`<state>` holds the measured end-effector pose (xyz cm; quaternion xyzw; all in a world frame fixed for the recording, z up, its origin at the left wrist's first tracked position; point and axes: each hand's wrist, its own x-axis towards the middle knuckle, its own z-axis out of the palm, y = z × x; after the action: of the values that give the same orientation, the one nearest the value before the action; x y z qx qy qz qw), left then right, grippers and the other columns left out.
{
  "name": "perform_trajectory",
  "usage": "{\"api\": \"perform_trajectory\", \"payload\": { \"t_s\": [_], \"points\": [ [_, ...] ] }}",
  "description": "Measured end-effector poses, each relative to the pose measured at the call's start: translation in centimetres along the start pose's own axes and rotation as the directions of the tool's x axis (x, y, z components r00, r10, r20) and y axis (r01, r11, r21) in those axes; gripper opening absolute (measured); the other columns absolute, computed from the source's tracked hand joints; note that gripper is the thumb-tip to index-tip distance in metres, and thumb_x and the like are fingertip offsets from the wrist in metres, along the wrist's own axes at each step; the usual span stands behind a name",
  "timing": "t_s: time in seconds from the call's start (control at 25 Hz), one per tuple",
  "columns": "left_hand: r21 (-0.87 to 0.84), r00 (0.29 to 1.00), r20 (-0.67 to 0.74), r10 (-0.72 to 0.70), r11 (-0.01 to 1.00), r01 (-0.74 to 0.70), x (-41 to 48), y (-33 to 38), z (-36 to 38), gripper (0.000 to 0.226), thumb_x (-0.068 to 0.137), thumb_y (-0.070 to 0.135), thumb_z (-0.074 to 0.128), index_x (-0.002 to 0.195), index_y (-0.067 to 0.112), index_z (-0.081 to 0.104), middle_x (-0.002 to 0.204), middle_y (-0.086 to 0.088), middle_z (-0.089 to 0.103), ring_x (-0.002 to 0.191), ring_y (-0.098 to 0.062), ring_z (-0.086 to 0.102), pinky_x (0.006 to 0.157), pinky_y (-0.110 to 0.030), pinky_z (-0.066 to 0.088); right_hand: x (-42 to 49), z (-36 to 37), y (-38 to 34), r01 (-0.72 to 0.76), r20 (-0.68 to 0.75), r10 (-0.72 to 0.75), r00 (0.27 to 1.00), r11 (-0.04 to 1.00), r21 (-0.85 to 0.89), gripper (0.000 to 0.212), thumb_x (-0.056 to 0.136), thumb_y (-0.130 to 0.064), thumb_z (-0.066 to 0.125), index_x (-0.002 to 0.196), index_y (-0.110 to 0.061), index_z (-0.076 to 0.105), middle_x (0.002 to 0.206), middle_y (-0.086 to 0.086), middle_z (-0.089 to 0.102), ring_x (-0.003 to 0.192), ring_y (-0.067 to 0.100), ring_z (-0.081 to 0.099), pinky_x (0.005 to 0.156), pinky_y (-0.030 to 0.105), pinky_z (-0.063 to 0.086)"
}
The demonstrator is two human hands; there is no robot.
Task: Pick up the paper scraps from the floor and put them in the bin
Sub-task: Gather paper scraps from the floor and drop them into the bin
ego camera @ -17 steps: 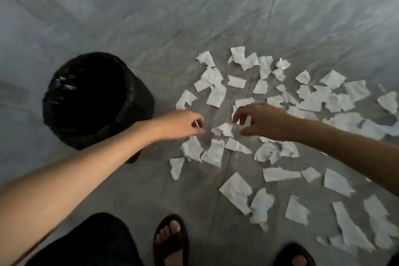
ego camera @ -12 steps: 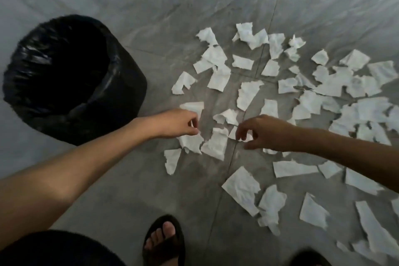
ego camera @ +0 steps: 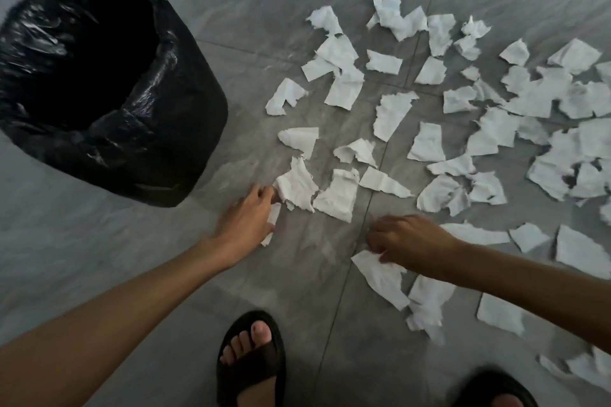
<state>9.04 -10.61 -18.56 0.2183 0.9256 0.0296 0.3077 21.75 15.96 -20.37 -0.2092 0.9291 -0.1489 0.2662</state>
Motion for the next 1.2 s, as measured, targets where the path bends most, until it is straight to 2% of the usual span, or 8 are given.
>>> {"api": "perform_trajectory", "payload": {
  "t_s": [0.12,0.2,0.36,0.48,0.64,0.88,1.04,1.2],
  "points": [
    [-0.206,0.996,-0.083,-0.021,0.979,0.004,-0.4,-0.9,1.0,0.015,0.081,0.011,0.070,0.089,0.009,0.059,0.095,-0.006,0.062,0.087,-0.027,0.062,0.073,-0.035,0.047,1.8,-2.8,1.2,-0.113,-0.100,0.136,0.986,0.971,0.210,0.016,0.080,-0.032,0.066,0.087,-0.028,0.052,0.087,-0.004,0.064,0.083,0.021,0.062,0.065,0.030,0.043],
    [-0.279,0.989,-0.143,-0.032,0.960,-0.009,-0.6,-1.3,0.9,0.012,0.078,0.010,0.074,0.081,0.009,0.063,0.082,-0.003,0.064,0.078,-0.022,0.062,0.067,-0.029,0.044,3.7,-4.4,1.7,-0.139,-0.135,0.180,0.974,0.953,0.269,0.025,0.080,-0.032,0.067,0.100,-0.030,0.052,0.090,-0.004,0.068,0.083,0.023,0.064,0.063,0.028,0.039],
    [-0.370,0.959,-0.283,0.012,0.921,-0.121,1.1,-0.2,-0.7,0.027,0.078,0.016,0.075,0.101,0.020,0.060,0.082,0.008,0.060,0.072,-0.006,0.058,0.063,-0.012,0.042,6.7,-3.7,0.4,-0.174,-0.108,0.190,0.976,0.975,0.141,0.039,0.085,-0.032,0.059,0.121,-0.026,0.047,0.110,0.003,0.067,0.099,0.030,0.063,0.072,0.034,0.043],
    [-0.256,0.972,-0.226,0.069,0.958,-0.128,3.1,1.6,-0.5,0.033,0.083,0.019,0.069,0.113,0.016,0.056,0.093,-0.004,0.065,0.083,-0.023,0.063,0.075,-0.036,0.053,6.8,-2.8,-0.1,-0.182,-0.136,0.193,0.972,0.979,0.086,0.019,0.089,-0.026,0.051,0.106,-0.023,0.055,0.111,-0.001,0.066,0.100,0.028,0.063,0.074,0.037,0.047],
    [-0.167,0.966,-0.233,0.113,0.974,-0.154,3.7,2.3,0.1,0.013,0.089,0.017,0.061,0.098,0.009,0.059,0.100,-0.010,0.067,0.088,-0.030,0.063,0.074,-0.042,0.051,5.2,-3.7,0.5,-0.221,-0.207,0.279,0.938,0.938,0.266,0.005,0.085,-0.027,0.056,0.089,-0.024,0.058,0.091,-0.004,0.066,0.088,0.023,0.062,0.066,0.033,0.041],
    [-0.360,0.933,-0.360,-0.013,0.925,-0.126,2.6,3.7,-5.7,0.005,0.083,0.020,0.069,0.080,0.018,0.066,0.070,0.002,0.066,0.064,-0.016,0.060,0.060,-0.029,0.046,3.2,-8.2,1.8,-0.166,-0.225,0.534,0.815,0.587,0.792,0.006,0.084,-0.025,0.065,0.079,-0.022,0.064,0.065,-0.009,0.063,0.059,0.005,0.056,0.056,0.016,0.041],
    [-0.537,0.931,-0.364,-0.024,0.822,-0.189,0.8,5.8,-13.7,0.008,0.082,0.016,0.070,0.076,0.019,0.066,0.063,-0.003,0.069,0.048,-0.012,0.063,0.049,-0.023,0.051,2.2,-12.4,2.0,-0.059,-0.124,0.578,0.806,0.287,0.956,0.013,0.088,-0.021,0.061,0.077,-0.016,0.066,0.054,-0.010,0.061,0.049,0.005,0.052,0.048,0.017,0.042],
    [-0.650,0.913,-0.406,-0.038,0.714,-0.259,-2.1,7.6,-19.8,0.004,0.084,0.006,0.063,0.082,0.008,0.066,0.073,-0.016,0.070,0.053,-0.022,0.063,0.056,-0.031,0.052,1.2,-17.0,1.2,-0.022,-0.028,0.583,0.812,0.079,0.997,0.017,0.087,-0.018,0.061,0.072,-0.014,0.067,0.052,-0.005,0.062,0.045,0.009,0.052,0.050,0.024,0.040]
  ]
}}
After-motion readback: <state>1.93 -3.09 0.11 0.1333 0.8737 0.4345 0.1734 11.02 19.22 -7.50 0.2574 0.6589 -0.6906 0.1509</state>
